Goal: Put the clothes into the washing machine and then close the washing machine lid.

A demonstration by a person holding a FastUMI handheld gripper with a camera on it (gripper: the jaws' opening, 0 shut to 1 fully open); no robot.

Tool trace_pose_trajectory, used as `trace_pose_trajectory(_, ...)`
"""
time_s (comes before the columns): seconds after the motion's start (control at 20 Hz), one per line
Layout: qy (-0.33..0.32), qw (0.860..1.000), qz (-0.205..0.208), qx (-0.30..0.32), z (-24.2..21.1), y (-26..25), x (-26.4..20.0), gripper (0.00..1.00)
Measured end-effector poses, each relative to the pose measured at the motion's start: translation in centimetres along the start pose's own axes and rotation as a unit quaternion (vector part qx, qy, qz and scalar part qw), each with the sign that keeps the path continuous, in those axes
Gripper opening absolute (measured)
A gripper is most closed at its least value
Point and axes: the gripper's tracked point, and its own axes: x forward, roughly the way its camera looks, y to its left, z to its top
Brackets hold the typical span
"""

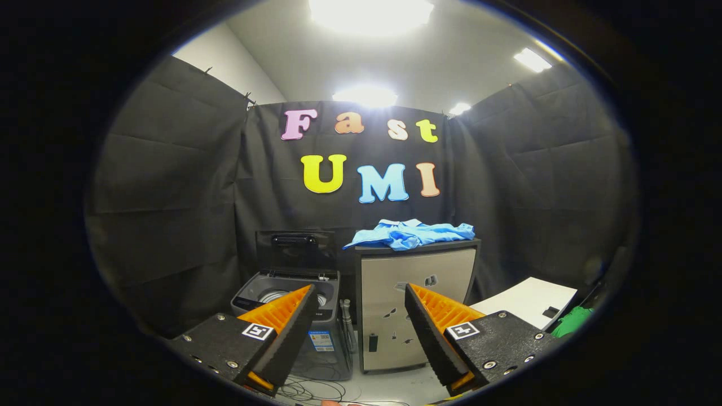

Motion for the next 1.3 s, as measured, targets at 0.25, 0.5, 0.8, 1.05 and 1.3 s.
trace_pose_trajectory(0.25,0.002,1.0,-0.002,0.0,-0.2,0.0,0.1,0.96)
trace_pose_trajectory(0.5,0.005,1.0,-0.011,0.007,-0.4,0.1,0.8,0.96)
trace_pose_trajectory(0.8,0.026,0.998,-0.06,-0.006,-1.0,0.0,4.9,0.95)
trace_pose_trajectory(1.05,0.04,0.993,-0.106,-0.017,0.4,-1.3,12.5,0.96)
trace_pose_trajectory(1.3,0.05,0.991,-0.124,-0.018,3.2,-4.9,22.6,0.96)
